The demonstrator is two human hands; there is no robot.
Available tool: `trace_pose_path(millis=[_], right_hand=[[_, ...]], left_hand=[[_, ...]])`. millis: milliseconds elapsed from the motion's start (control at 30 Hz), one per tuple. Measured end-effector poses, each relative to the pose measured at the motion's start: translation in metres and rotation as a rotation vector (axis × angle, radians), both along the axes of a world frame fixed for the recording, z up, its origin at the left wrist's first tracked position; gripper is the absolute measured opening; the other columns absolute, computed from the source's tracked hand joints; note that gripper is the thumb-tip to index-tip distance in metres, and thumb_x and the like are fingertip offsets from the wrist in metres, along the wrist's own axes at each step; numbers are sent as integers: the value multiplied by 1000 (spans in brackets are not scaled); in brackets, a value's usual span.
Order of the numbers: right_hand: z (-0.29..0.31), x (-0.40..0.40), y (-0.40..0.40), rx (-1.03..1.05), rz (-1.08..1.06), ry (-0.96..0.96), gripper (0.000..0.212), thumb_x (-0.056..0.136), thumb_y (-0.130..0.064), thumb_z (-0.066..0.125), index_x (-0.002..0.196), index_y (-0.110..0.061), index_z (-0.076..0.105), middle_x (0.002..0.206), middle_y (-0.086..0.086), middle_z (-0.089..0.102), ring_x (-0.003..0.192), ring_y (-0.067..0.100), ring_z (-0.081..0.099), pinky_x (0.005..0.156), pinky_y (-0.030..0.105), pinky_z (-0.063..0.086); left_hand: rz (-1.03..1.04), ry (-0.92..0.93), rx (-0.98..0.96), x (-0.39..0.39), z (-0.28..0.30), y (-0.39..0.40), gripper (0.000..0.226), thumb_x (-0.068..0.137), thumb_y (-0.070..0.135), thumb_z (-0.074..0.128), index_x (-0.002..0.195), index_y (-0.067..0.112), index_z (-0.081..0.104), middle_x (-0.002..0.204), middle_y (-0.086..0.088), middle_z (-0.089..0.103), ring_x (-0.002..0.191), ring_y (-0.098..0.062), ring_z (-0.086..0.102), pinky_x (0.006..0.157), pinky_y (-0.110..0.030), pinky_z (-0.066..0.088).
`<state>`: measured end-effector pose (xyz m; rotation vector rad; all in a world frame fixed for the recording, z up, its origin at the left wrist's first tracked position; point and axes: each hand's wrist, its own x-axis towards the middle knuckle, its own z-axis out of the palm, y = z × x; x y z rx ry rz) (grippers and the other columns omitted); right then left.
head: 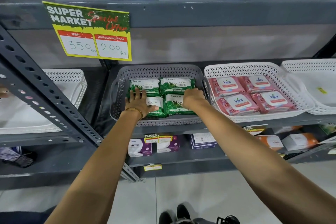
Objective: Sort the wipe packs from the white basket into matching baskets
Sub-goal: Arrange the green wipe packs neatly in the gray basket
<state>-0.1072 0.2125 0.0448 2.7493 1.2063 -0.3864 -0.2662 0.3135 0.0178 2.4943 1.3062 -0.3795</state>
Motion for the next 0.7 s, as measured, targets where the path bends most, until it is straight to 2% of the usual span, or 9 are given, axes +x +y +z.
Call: trace_pose_path(millis=[200,367,500,600,700], right_hand=[[-2,0,-1,-25,24,57,59,94,-10,53,143,3,25,150,26,24,121,31,53,93,32,49],[-1,-3,2,-18,13,85,61,93,-8,54,144,4,23,155,27,12,127,34,48,96,35,47],[-1,0,1,40,1,98,53,92,-8,57,138,4,35,149,27,29,119,31,55,91,33,50],[-3,1,-1,69,13,96,34,90,-6,60,122,3,53,130,21,55,107,28,63,82,31,53],[-4,1,-5,85,18,79,27,88,-6,62,114,2,59,117,16,65,102,27,66,78,31,53]], left_hand=[[-60,6,-28,-1,-1,4,83,88,60,38,147,18,-3,156,-9,-13,142,-30,-11,116,-48,0],[-48,-25,-44,-1,-1,5,82,89,57,40,147,18,-2,156,-8,-13,142,-31,-10,116,-47,1],[-27,-73,-53,-1,-2,5,78,90,52,42,148,18,2,157,-8,-11,142,-31,-9,116,-48,3],[-17,-122,-35,-2,-2,5,73,91,48,45,147,20,7,157,-6,-6,143,-31,-5,117,-50,7],[-14,-155,-26,-3,-3,5,72,91,46,48,147,21,11,158,-6,-2,143,-32,-3,116,-52,11]])
